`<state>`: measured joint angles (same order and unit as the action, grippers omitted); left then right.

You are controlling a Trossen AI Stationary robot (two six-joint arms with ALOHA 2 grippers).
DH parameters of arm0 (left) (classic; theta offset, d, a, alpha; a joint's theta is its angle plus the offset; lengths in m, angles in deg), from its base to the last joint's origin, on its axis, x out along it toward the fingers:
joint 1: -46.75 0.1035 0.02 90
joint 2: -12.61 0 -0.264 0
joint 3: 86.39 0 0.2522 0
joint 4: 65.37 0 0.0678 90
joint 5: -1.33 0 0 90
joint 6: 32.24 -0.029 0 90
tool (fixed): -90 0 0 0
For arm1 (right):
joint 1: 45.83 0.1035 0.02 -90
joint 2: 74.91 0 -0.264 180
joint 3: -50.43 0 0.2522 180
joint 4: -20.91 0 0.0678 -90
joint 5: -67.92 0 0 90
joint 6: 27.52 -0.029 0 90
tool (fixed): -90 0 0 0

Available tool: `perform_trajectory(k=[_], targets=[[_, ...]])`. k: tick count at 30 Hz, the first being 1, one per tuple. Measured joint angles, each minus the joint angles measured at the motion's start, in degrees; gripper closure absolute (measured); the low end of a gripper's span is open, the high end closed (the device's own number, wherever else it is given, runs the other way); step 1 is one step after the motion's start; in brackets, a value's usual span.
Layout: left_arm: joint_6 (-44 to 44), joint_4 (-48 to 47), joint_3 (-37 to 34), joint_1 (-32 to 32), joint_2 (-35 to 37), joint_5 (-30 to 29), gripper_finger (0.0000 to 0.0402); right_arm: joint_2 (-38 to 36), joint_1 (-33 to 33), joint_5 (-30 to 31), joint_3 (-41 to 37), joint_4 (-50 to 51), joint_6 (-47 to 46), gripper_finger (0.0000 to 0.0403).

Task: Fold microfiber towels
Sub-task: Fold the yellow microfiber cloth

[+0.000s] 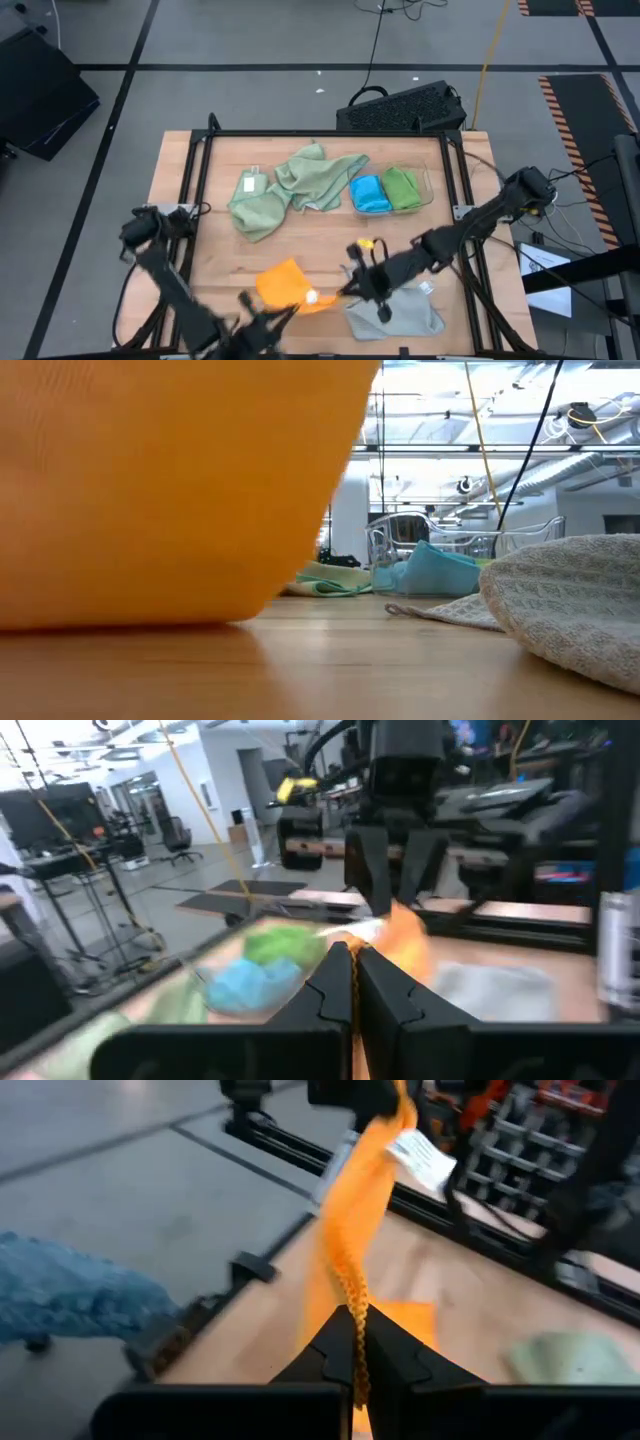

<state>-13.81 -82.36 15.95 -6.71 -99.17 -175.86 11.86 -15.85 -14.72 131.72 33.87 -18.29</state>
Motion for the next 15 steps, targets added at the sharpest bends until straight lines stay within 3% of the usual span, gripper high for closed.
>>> perform_trajectory(k=[4,8,15], targets=[[-7.5,-4.1,0.0,6.5,6.8,9.1,0.0398,-5.5,-4.5,-0.1,2.2,8.9,2.8,0.0402],[-7.8,-12.5,0.0,13.5,15.4,17.0,0.0397,-12.7,-10.8,-1.1,2.5,14.7,4.1,0.0402],[-11.6,-20.1,0.0,31.7,25.5,41.7,0.0395,-19.5,-25.5,-14.9,2.5,14.9,3.5,0.0402]])
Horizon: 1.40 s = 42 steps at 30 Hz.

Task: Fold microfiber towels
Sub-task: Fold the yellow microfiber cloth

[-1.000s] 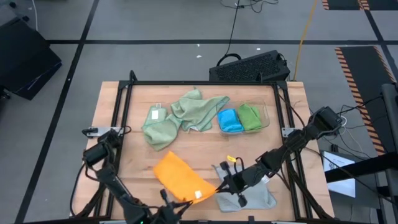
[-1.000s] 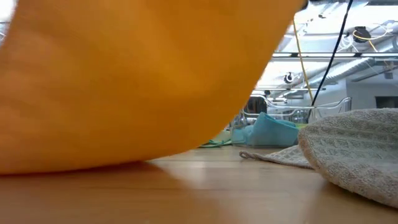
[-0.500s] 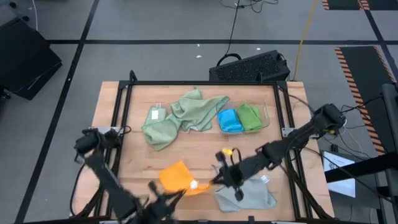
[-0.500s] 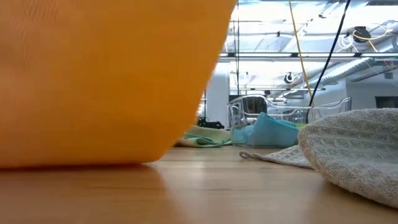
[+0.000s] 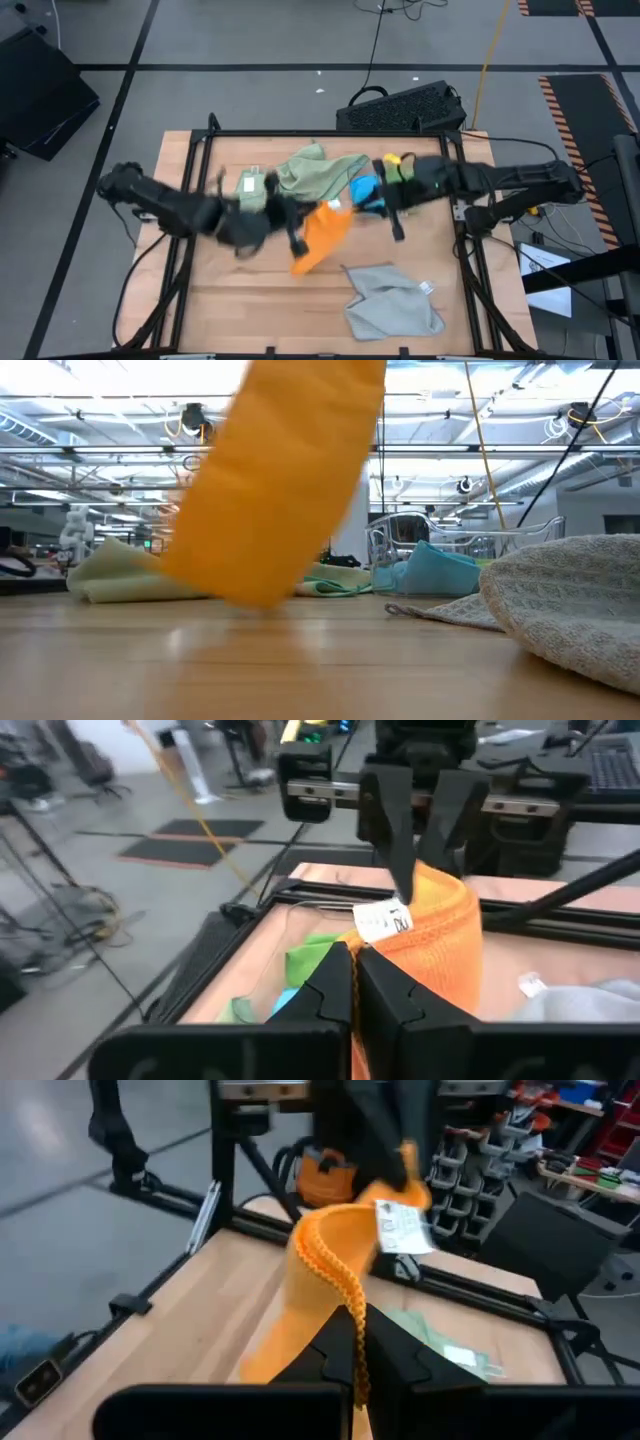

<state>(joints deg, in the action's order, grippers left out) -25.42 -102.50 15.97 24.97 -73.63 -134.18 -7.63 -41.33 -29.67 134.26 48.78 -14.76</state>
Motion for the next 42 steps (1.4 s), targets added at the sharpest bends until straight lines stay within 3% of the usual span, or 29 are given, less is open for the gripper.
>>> perform_trajectory(k=[5,8,12,16,20,25,31,37,42], targets=[[-1.1,-4.6,0.0,12.7,3.3,12.2,0.0398,-0.3,-10.3,-5.5,0.0,-2.9,-0.5,0.0402],[1.0,-6.3,0.0,16.8,4.6,17.7,0.0395,-0.3,-15.2,-10.4,1.4,-1.8,-2.8,0.0402],[5.8,-11.9,0.0,16.3,4.7,21.1,0.0398,-0.7,-15.8,-15.7,1.8,0.6,-5.3,0.0402],[13.7,-17.1,0.0,11.5,2.0,21.4,0.0396,-0.6,-12.9,-16.5,0.5,4.6,-6.2,0.0401],[20.0,-18.5,0.0,5.1,-2.6,19.7,0.0396,-0.3,-7.2,-16.7,-5.4,4.0,-9.6,0.0398],[25.2,-16.6,0.0,-1.7,-8.9,17.3,0.0398,-0.3,1.9,-16.6,-14.8,-4.5,-15.5,0.0398],[18.8,-7.8,-0.1,-7.2,-11.0,10.2,0.0397,-0.3,9.0,-16.1,-19.1,-15.7,-18.7,0.0398],[8.5,-6.0,-0.1,-6.4,-5.1,-5.9,0.0398,-1.1,4.6,-13.0,-12.9,-15.0,-13.5,0.0397],[1.3,-5.1,-0.1,-1.0,1.1,-4.9,0.0395,-1.2,-4.4,-13.6,-4.0,-10.0,-10.5,0.04]])
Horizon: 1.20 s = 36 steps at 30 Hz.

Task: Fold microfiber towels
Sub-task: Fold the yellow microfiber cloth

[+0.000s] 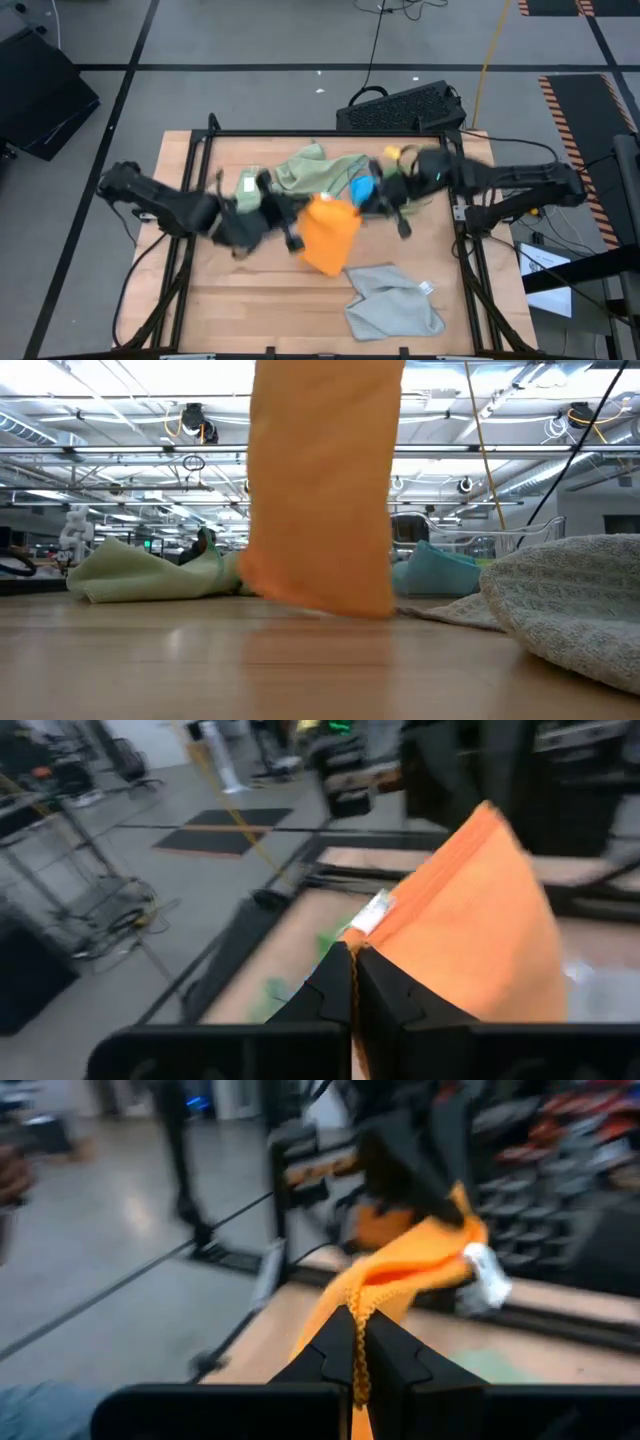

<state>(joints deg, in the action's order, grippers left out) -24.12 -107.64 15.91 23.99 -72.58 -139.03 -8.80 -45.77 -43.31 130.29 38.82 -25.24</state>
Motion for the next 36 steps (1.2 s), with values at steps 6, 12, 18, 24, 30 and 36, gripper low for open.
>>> perform_trajectory(k=[6,12,18,24,30,36], targets=[[-1.9,0.7,0.0,9.9,4.8,11.7,0.0398,1.0,-11.0,-6.6,7.3,2.1,-1.8,0.04],[-0.7,-0.7,0.0,9.2,5.3,17.6,0.0398,1.0,-11.2,-13.6,7.4,8.3,-3.6,0.04],[13.1,-8.9,0.1,1.3,-0.9,19.5,0.0397,1.0,-2.3,-13.4,0.0,13.7,-3.1,0.04],[23.9,-3.3,0.0,-6.6,-13.1,22.2,0.0395,1.0,7.5,-13.0,-15.5,2.1,-8.6,0.04],[32.3,1.2,0.1,-11.0,-20.3,19.3,0.0394,1.0,15.4,-9.2,-29.9,-20.5,-19.2,0.04],[35.4,2.3,0.1,-11.9,-23.5,17.3,0.0398,1.1,20.1,3.6,-35.4,-25.7,-20.1,0.04]])
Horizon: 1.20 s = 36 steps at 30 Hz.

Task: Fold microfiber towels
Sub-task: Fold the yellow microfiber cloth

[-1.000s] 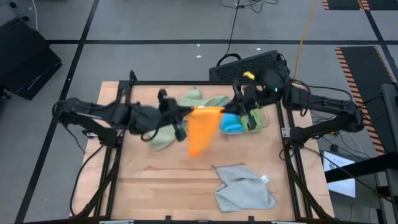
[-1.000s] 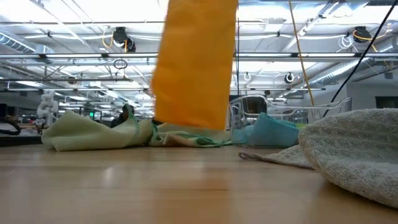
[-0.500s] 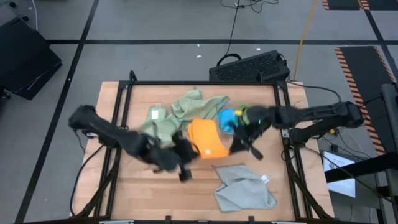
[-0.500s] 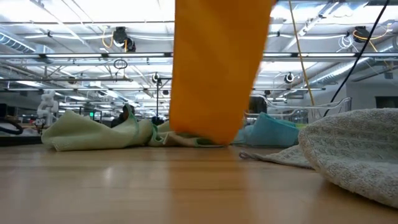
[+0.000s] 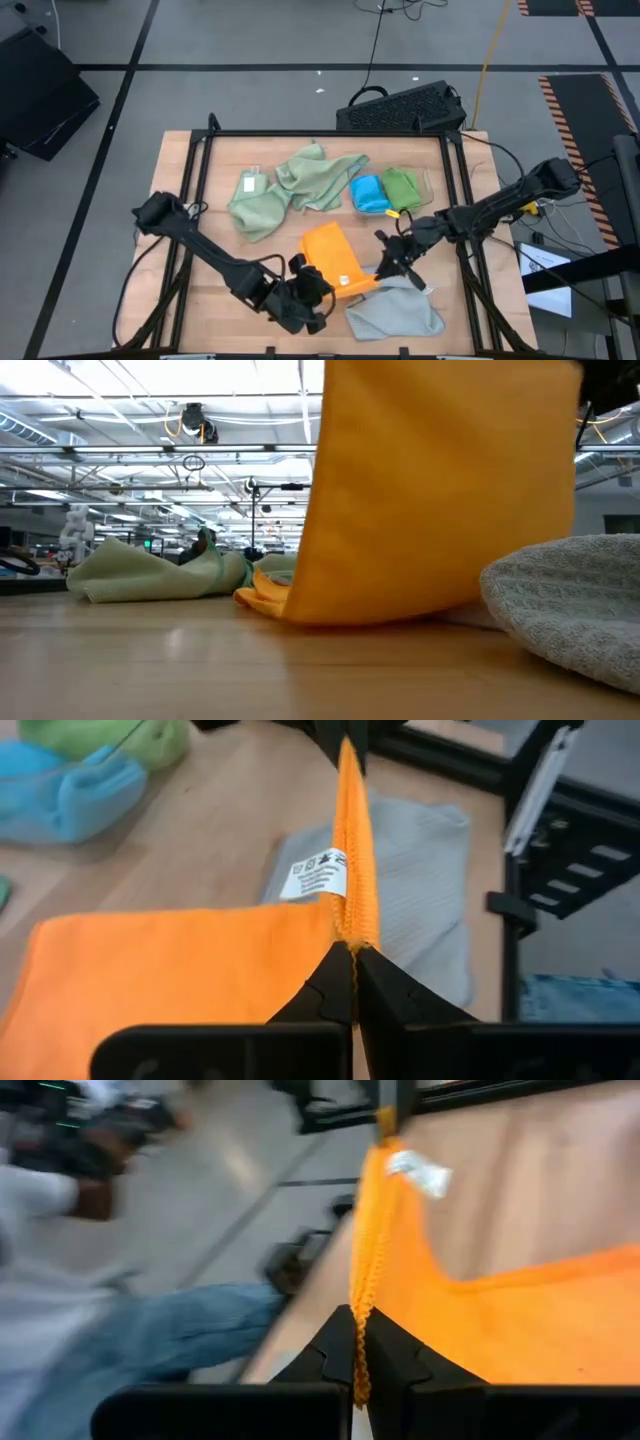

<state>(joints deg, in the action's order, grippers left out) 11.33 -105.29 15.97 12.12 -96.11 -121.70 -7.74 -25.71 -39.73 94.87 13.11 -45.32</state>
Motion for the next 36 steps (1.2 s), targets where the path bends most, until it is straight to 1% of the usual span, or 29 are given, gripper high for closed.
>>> perform_trajectory(k=[2,4,8,11,14,16,19,22,24,29,33,36], targets=[[1.7,-1.3,0.0,0.0,-0.9,-1.2,0.0395,1.1,0.2,5.2,-0.1,-0.1,2.1,0.04],[4.0,-3.1,-0.1,-0.1,-1.5,-3.1,0.0395,2.6,-0.5,9.0,-0.1,0.0,4.9,0.04],[11.8,-9.1,-0.1,0.1,-2.2,-6.7,0.0397,7.2,-4.5,12.7,-0.1,-1.8,9.6,0.04],[17.9,-14.1,-0.1,0.5,-2.8,-8.1,0.0393,10.4,-8.4,12.8,-0.1,-4.7,13.1,0.04],[22.3,-16.7,-0.8,1.2,-3.2,-9.4,0.0397,12.7,-11.4,12.4,-0.1,-7.5,15.9,0.04],[23.5,-18.4,-2.1,2.1,-3.5,-9.2,0.0397,14.2,-13.1,12.4,-0.1,-9.5,17.9,0.04],[24.9,-18.3,-4.4,3.7,-3.4,-8.8,0.0392,17.1,-15.3,12.7,0.0,-13.1,19.4,0.04],[26.3,-20.6,-6.0,4.9,-3.5,-7.3,0.0397,21.3,-17.0,11.3,1.8,-14.1,20.1,0.04],[27.2,-20.6,-6.8,5.7,-3.5,-5.5,0.0397,23.5,-17.5,10.2,2.8,-13.9,20.1,0.04],[28.6,-20.3,-9.7,7.4,-3.4,-2.5,0.039,26.5,-17.5,10.2,4.2,-14.0,20.9,0.04],[28.6,-19.3,-10.8,8.0,-3.4,-2.8,0.0397,26.6,-17.5,10.2,4.3,-13.7,21.7,0.0395],[26.8,-18.4,-10.5,8.2,-3.4,-4.1,0.0389,25.8,-17.5,10.3,4.2,-12.5,21.9,0.0394]])
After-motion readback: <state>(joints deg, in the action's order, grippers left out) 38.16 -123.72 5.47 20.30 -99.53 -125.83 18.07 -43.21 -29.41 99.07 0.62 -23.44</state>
